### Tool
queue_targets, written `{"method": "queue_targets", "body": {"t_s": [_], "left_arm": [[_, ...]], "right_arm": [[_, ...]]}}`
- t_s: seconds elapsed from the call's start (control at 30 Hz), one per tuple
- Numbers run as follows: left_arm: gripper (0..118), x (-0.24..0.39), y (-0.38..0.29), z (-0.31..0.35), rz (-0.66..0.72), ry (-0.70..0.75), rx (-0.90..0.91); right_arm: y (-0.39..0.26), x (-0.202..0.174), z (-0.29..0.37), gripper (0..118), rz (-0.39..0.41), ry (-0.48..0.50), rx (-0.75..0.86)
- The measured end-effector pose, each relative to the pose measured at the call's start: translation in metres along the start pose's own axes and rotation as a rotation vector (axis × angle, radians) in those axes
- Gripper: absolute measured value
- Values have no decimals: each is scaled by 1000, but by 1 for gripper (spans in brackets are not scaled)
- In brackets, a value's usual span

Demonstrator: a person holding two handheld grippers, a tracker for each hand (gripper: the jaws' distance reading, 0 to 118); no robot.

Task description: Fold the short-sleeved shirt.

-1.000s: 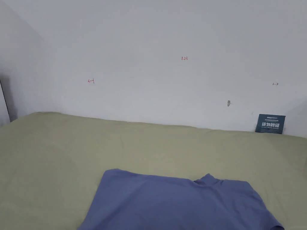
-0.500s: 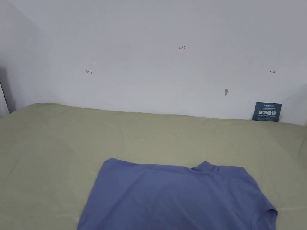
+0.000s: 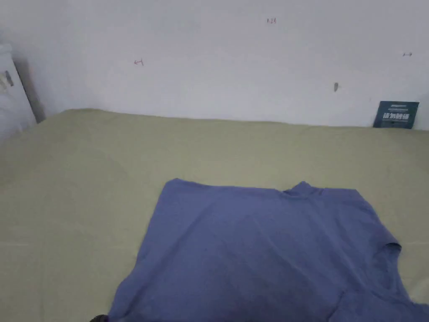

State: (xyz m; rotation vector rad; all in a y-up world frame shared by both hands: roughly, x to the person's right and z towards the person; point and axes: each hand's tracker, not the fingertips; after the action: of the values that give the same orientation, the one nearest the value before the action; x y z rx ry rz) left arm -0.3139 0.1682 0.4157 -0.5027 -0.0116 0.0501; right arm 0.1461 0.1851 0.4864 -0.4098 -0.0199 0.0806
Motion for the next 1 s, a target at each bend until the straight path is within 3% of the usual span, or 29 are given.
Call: {"method": "queue_targets", "body": {"t_s": [0.1, 0.17, 0.2, 0.27, 0.3, 0.33, 0.37, 0.4, 0.57, 0.6, 0.63, 0.67, 0.7, 0.77, 0.8, 0.87, 0.9, 1.0], "left_arm": [[0, -4, -11, -8, 52, -79, -114], [0, -10, -16, -20, 59, -14, -168], [13, -11, -16, -27, 65, -4, -175], [60, -17, -15, -40, 71, 1, -176], [71, -20, -14, -50, 68, 9, -184], [71, -22, -16, -62, 64, 16, -208], [96, -24, -17, -73, 53, 20, -244], [103, -26, -18, -84, 49, 11, -260], [100, -26, -23, -131, 5, 42, -354], [91, -27, -22, -135, 7, 33, -342], [71, -28, -21, -138, 22, 14, -331], [33, -29, -19, -139, 70, -54, -327], [4, -31, -18, -142, 122, -155, -352], [4, -22, -15, -140, 85, -92, -349], [4, -18, -15, -140, 42, -89, -348], [4, -15, -14, -138, 9, -88, -350], [4, -14, -13, -137, 7, -88, -350], [4, -15, -10, -136, 35, -91, -360]], "right_arm": [[-8, -3, 3, 0, -27, 66, -32], [-9, -10, 2, 0, -48, 58, -39], [-10, -9, 0, 0, -65, 64, -48], [-7, -8, -2, 0, -81, 55, -55], [-5, -6, -5, 0, -88, 53, -56], [-4, -4, -9, 0, -91, 49, -55], [-2, -1, -12, 0, -89, 42, -56], [0, 1, -12, 0, -87, 33, -58], [3, 17, -23, 0, -107, 0, -94], [2, 21, -28, 0, -126, 4, -122], [2, 25, -33, 0, -139, 6, -160], [1, 28, -36, 0, -146, -3, -180], [1, 33, -41, 0, -159, -10, -204], [1, 44, -57, 2, -190, -22, -236], [0, 51, -64, 21, -212, -5, -281], [-1, 63, -86, 93, -250, 55, -409], [-3, 65, -100, 112, -239, 110, -496], [-11, 68, -123, 99, -157, 129, -512]]}}
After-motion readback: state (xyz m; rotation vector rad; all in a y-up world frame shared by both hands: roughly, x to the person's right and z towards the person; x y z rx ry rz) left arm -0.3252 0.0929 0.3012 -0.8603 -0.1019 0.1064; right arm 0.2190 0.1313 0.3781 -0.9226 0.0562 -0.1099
